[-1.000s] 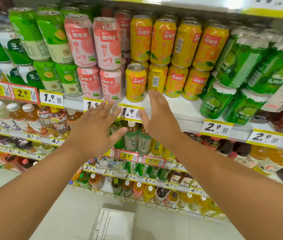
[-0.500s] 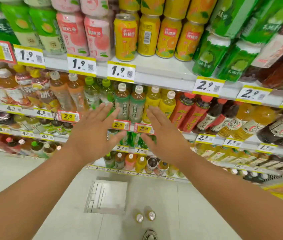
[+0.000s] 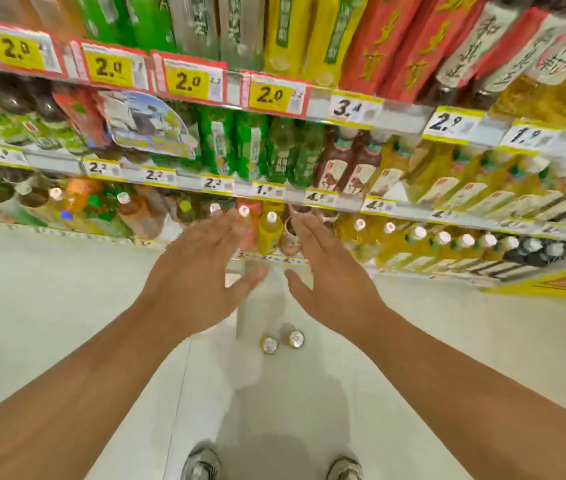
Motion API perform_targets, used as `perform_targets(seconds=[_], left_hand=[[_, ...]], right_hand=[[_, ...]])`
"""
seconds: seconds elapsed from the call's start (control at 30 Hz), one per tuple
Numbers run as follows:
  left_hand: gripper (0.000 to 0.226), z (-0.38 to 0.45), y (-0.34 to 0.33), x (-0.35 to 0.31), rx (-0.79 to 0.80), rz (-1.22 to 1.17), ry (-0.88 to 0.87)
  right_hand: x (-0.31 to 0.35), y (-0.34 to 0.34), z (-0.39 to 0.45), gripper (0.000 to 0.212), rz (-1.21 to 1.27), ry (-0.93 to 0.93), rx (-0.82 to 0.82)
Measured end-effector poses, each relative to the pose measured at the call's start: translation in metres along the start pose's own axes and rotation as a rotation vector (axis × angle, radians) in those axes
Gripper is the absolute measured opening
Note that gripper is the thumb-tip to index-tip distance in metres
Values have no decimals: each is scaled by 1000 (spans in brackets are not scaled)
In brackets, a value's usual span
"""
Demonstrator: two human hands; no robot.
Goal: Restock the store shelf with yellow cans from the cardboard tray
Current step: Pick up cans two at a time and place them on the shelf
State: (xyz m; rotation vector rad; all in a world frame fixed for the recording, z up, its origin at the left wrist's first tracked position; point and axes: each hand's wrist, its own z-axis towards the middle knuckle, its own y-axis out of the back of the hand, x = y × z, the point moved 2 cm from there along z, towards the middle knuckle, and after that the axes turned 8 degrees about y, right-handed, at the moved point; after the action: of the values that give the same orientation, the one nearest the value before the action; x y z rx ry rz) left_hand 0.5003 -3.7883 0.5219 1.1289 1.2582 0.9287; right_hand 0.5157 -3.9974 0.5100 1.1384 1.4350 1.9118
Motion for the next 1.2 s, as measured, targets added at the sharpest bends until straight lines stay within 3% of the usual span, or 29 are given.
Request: perform_targets(seconds=[0.3,0.63,0.97,1.2], left_hand=[[86,-29,-216,-8,80,-28,88],[85,-44,-442,16,141,-82,94],[97,-53,-574,25,170,-141,84],[99,-61,-612,33,238,-248,110]], right_hand=[[-82,-185,-96,77,87,-54,156],[-165,-381,-142,77,137,-69,225],[-222,-488,-171,91,169,-35,296],[-234,-513,-173,97,292,-168,366]])
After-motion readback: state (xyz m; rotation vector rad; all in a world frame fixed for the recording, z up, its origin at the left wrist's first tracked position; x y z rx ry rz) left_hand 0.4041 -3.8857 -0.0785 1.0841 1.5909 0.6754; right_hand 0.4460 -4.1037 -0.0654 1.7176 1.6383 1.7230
